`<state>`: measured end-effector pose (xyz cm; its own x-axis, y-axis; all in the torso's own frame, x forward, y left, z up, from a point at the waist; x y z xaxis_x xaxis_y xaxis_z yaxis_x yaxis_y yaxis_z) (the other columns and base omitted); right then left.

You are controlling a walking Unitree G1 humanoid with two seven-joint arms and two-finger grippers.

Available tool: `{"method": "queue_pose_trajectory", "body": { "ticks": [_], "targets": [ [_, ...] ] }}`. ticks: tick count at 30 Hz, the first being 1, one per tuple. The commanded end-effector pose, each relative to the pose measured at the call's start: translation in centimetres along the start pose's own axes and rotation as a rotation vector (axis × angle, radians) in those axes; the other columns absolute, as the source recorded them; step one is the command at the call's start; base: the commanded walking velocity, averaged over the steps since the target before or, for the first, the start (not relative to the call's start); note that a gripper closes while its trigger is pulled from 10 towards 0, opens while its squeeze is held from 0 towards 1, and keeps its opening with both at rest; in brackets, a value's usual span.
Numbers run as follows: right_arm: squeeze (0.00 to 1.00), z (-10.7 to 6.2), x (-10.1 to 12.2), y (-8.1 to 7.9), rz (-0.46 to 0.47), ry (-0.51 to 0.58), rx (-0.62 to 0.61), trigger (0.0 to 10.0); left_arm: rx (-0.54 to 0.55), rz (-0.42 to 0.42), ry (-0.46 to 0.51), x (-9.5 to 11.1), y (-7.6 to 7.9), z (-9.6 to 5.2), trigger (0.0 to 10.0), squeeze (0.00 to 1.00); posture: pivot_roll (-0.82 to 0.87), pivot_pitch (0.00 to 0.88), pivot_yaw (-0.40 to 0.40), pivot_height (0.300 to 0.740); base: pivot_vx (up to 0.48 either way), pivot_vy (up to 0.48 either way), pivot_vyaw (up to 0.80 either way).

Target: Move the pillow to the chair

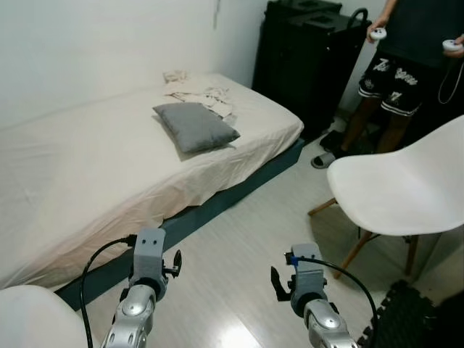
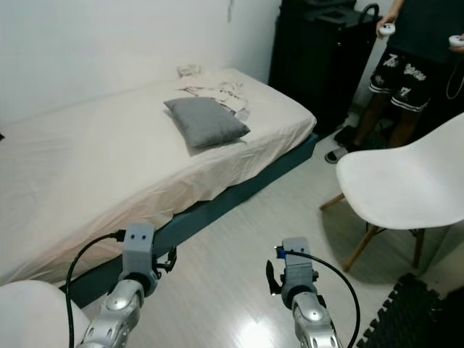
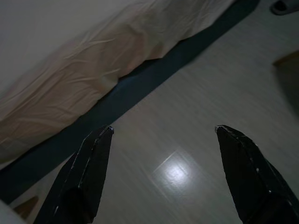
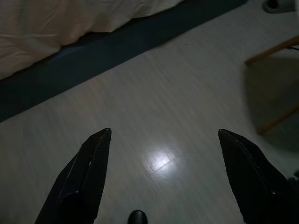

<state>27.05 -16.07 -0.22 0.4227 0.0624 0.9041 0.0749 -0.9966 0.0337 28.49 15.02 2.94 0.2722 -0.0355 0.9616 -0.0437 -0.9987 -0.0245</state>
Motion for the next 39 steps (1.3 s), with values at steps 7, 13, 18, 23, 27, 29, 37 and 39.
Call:
{"method": "queue_pose_trajectory", "body": {
  "ticks": [7,13,18,23,27,29,37,39],
  "targets": [
    [0.0,0.01,-0.05,0.14,-0.02,-0.003,-0.013,10.0,-0.002,-0.044,0.005,-0.16,-0.26,-0.37,10.0,0.0,0.02,0.099,-0.008,0.74,0.301,0.0,0.0],
    [0.0,0.04,0.13,0.47,-0.018,0.005,-0.023,10.0,-0.002,-0.056,0.01,-0.11,-0.2,-0.43,10.0,0.0,0.01,0.1,-0.008,0.74,0.374,0.0,0.0],
    [0.0,0.03,0.07,0.47,-0.019,0.004,-0.024,10.0,-0.005,-0.06,0.01,-0.05,-0.17,-0.44,10.0,0.0,0.02,0.1,-0.007,0.74,0.372,0.0,0.0],
    [0.0,-0.01,0.01,0.33,-0.019,0.004,-0.021,10.0,-0.005,-0.061,0.009,-0.03,-0.2,-0.46,10.0,0.0,0.02,0.1,-0.006,0.74,0.374,0.0,0.0],
    [0.0,0.0,0.04,0.25,-0.018,0.007,-0.015,10.0,-0.005,-0.061,0.01,0.01,-0.24,-0.46,10.0,0.0,0.02,0.1,-0.006,0.74,0.374,0.0,0.0],
    [0.0,0.01,0.06,0.23,-0.021,0.008,-0.014,10.0,-0.005,-0.061,0.01,0.03,-0.25,-0.46,10.0,0.0,0.02,0.1,-0.006,0.74,0.371,0.0,0.0],
    [0.0,-0.05,0.23,-0.01,0.017,0.026,0.006,10.0,-0.009,-0.061,0.006,0.01,-0.25,-0.49,10.0,0.0,0.02,0.102,-0.007,0.74,0.373,0.0,-0.18],
    [0.0,-0.05,0.22,-0.03,0.02,0.025,0.006,10.0,-0.009,-0.06,0.006,0.02,-0.25,-0.49,10.0,0.0,0.02,0.102,-0.006,0.74,0.375,0.0,-0.8]
  ]
}}
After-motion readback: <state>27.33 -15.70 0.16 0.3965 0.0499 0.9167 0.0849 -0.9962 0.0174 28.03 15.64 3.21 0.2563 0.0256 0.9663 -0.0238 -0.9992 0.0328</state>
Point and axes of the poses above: a point about 5 cm out from each wrist's last joint towards the gripper, its own z axis pointing out of the wrist towards the gripper, its own x axis along the axis of the wrist's last joint, y = z × x, the point moved 1 cm from there along z, pointing out of the wrist towards the gripper, and after that the axes turned 1 degree about z, right-handed, at the moved point
